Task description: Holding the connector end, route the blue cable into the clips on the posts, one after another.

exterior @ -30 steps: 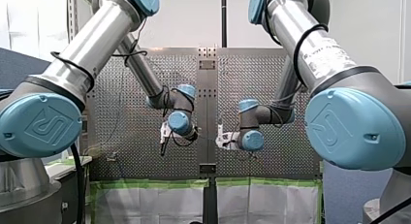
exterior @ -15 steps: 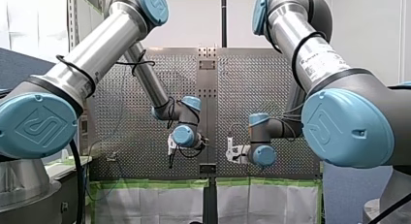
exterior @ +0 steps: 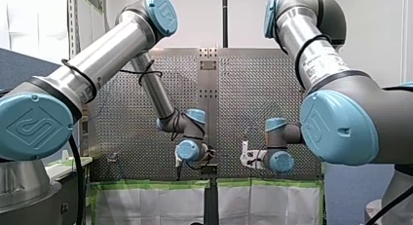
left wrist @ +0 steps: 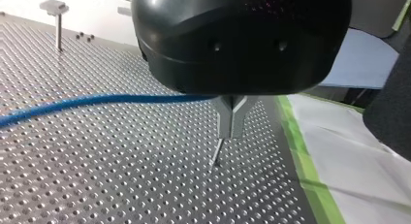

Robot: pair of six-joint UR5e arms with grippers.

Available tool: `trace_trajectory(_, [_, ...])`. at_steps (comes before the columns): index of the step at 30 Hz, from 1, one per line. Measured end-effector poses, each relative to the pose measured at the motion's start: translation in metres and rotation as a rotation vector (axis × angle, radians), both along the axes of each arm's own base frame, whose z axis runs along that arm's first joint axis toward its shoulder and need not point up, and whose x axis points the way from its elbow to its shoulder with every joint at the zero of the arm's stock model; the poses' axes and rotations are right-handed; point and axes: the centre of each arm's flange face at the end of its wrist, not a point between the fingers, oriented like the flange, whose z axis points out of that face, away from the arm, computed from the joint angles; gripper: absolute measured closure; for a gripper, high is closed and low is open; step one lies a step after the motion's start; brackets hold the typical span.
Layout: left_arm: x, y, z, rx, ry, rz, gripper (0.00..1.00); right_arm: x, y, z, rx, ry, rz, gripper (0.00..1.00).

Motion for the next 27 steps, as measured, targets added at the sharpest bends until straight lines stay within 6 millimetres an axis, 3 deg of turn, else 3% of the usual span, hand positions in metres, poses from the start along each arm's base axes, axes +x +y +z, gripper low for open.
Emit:
trace_trajectory(6, [-0.001, -0.019, -0.012, -0.010, -0.003, -0.018, 1.00, -0.019, -0.010, -0.001, -0.021, 0.013, -0.015, 1.00])
trace_trajectory(12, [-0.009, -0.050, -0.004, -0.030, -0.021, -0.029, 1.00, -0.025, -0.013, -0.004, -0.027, 0.040, -0.025, 1.00])
trace_trajectory(18, [-0.009, -0.078, 0.006, -0.048, -0.031, -0.048, 1.00, -0.035, -0.008, -0.028, 0.003, 0.078, -0.046, 1.00])
trace_trajectory(27, [-0.008, -0.104, -0.023, -0.021, -0.009, -0.049, 1.00, -0.048, -0.016, -0.038, 0.007, 0.063, -0.075, 1.00])
